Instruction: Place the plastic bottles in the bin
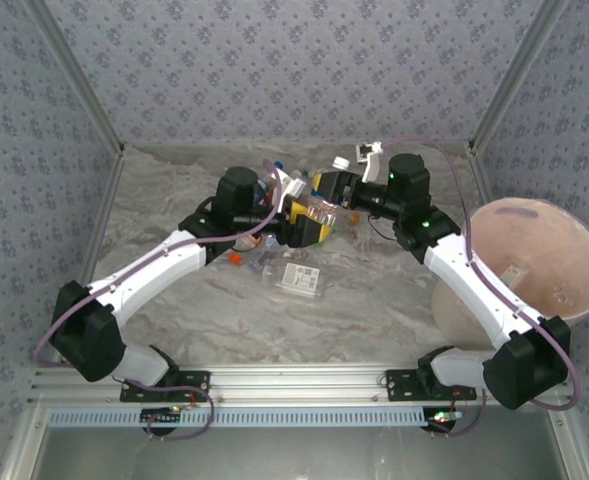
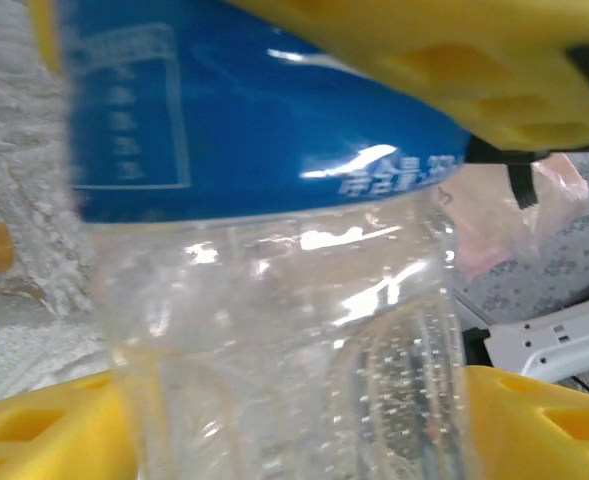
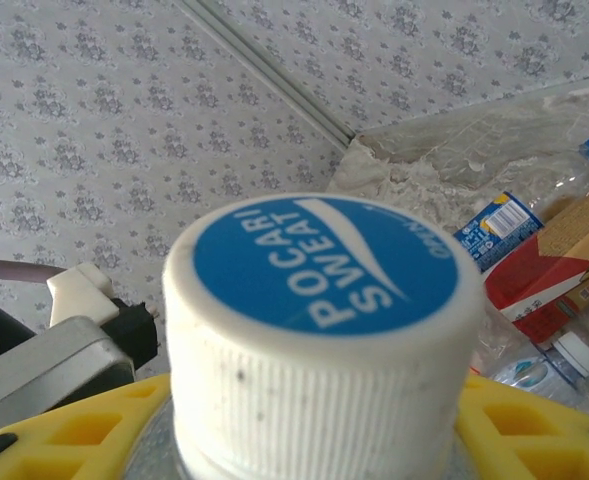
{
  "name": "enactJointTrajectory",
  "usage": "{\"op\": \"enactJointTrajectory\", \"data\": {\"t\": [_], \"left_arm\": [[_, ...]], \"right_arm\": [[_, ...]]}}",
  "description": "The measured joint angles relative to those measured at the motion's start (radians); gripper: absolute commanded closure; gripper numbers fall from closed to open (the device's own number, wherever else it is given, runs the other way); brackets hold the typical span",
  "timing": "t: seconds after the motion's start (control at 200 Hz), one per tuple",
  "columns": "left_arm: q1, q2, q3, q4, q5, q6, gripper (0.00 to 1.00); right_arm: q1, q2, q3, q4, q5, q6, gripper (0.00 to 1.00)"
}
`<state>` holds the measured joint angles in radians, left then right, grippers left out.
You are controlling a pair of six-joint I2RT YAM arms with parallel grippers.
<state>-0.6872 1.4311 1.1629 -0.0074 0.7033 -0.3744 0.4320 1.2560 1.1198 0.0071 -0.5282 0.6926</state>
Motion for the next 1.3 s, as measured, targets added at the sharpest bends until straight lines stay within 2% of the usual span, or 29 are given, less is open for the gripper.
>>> {"op": "enactJointTrajectory", "data": {"t": [0.04, 0.3, 0.535, 0.874, 1.149, 1.249, 1.254, 1.299], "left_arm": [[0.002, 0.003, 0.008, -0.003, -0.009, -0.002, 0.02], [0.001, 0.000, 0.009, 0.004, -0.049, -0.004, 0.02], [0.003, -0.097, -0.075, 0.020, -0.212, -0.004, 0.02], [0.005, -0.224, -0.171, 0.063, -0.589, -0.017, 0.02], [0.006, -0.226, -0.190, 0.064, -0.704, -0.038, 0.02], [0.006, -0.221, -0.190, 0.064, -0.724, -0.043, 0.02], [0.006, -0.221, -0.190, 0.064, -0.724, -0.043, 0.02], [0.006, -0.215, -0.190, 0.065, -0.732, -0.046, 0.02]], "right_arm": [[-0.003, -0.007, 0.000, -0.003, 0.002, -0.001, 0.50], [-0.019, -0.066, 0.013, -0.130, 0.098, -0.074, 0.51], [-0.043, -0.136, 0.136, -0.348, 0.299, -0.216, 0.52], [-0.047, -0.290, 0.215, -0.507, 0.592, -0.388, 0.54], [-0.047, -0.352, 0.319, -0.574, 0.756, -0.518, 0.54], [-0.047, -0.363, 0.356, -0.606, 0.871, -0.573, 0.55], [-0.047, -0.363, 0.358, -0.609, 0.909, -0.589, 0.55], [-0.047, -0.372, 0.360, -0.613, 0.968, -0.614, 0.55]]}}
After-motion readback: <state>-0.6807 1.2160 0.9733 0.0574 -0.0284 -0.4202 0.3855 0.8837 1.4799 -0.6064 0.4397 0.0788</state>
